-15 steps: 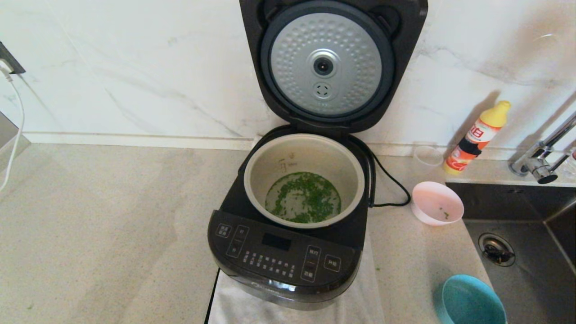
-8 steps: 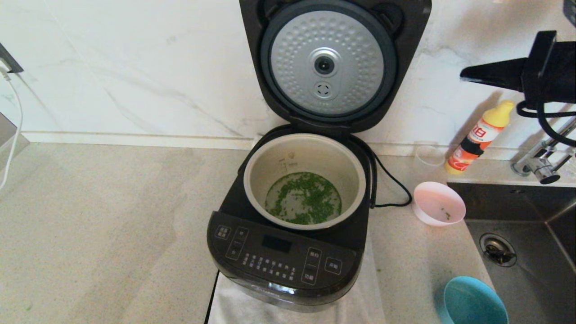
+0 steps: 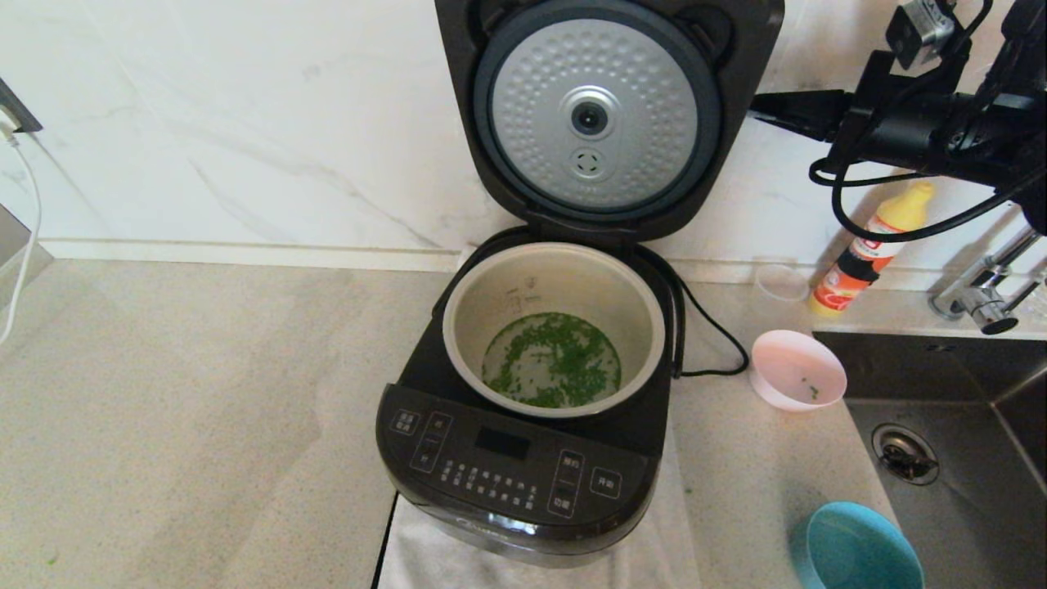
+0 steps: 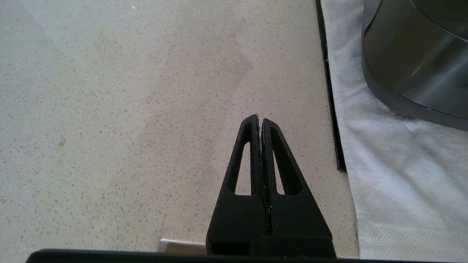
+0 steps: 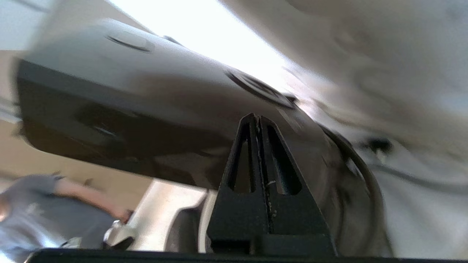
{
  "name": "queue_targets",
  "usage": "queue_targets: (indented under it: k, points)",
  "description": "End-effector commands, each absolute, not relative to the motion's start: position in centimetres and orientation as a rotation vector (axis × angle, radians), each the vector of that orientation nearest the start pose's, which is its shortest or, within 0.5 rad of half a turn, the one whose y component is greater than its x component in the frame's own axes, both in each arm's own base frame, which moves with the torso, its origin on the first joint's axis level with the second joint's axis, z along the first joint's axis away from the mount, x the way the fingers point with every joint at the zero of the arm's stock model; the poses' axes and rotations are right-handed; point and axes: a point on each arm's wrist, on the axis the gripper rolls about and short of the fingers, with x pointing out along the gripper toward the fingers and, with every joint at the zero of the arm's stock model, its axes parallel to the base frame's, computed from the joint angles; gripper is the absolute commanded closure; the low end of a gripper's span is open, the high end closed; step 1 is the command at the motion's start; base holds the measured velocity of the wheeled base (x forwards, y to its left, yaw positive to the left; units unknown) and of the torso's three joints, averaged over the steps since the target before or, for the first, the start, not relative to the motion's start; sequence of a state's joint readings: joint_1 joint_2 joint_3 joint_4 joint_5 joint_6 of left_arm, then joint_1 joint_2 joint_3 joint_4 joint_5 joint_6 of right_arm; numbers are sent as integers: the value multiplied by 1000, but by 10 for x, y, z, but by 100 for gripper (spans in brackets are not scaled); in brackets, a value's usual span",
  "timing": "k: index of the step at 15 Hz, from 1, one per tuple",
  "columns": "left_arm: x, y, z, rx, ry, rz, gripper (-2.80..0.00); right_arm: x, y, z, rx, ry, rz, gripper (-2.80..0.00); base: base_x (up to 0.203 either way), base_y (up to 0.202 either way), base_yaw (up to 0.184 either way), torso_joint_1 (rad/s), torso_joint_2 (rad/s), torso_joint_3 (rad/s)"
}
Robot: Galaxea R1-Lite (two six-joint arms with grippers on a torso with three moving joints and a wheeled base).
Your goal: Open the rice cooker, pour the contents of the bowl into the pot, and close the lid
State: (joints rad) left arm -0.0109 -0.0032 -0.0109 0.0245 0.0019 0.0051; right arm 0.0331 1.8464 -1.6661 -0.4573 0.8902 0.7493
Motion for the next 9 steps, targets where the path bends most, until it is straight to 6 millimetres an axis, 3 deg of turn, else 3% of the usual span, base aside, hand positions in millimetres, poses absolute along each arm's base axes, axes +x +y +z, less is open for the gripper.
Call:
queue_targets:
  k: [1, 9]
  points:
    - [-24, 0, 76, 5, 14, -9, 0, 372, 30, 350, 588, 67, 1027, 0, 0, 0, 0, 0, 0, 0]
    - [-24, 0, 76, 5, 14, -9, 0, 379, 29, 371, 542, -26, 1076, 0, 0, 0, 0, 0, 0, 0]
